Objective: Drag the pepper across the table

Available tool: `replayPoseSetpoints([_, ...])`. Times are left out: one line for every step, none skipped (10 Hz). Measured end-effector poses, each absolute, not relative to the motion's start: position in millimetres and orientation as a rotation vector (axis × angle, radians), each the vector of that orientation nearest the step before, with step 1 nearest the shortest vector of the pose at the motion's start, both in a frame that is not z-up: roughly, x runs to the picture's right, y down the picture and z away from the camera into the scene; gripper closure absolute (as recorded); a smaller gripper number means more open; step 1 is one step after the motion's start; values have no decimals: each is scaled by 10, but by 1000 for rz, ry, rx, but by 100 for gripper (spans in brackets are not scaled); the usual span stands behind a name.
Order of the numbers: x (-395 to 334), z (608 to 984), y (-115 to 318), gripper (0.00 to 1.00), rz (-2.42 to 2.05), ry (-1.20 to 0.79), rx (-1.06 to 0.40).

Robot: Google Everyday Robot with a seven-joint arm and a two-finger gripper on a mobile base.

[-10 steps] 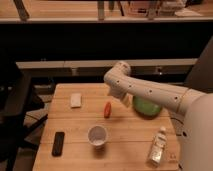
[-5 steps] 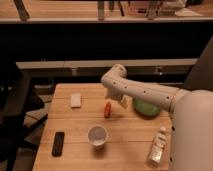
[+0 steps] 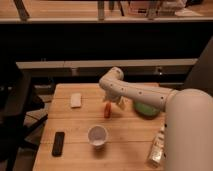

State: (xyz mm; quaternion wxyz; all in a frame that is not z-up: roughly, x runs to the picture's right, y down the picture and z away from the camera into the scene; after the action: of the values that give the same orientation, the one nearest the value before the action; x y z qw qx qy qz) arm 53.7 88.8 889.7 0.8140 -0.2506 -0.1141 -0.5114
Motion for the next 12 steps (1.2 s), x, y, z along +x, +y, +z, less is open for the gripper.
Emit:
replayPoseSetpoints([530,8916,903,20,-1099,-248,-535])
replayPoseSetpoints([495,8920,890,20,-1107,-254,-533])
replayPoseSetpoints([471,8934,899,20,-1110,-260,-534])
replayPoseSetpoints([445,8959,922,20,-1118,-267,-539])
replayPoseSetpoints([432,8970,940,20,-1122,-273,-543])
replayPoseSetpoints([422,8994,966,20,-1129,-279,-548])
replayPoseSetpoints([419,9010,981,20,-1131,-282,-550])
replayPoseSetpoints([415,9020,982,20,-1131,-284,-550])
replayPoseSetpoints([408,9037,995,20,-1133,-288,-551])
replayPoseSetpoints([401,9056,1011,20,-1135,-294,-554])
replayPoseSetpoints([395,9068,1018,20,-1137,-298,-555])
replayPoseSetpoints([389,9083,1027,20,-1138,-304,-557])
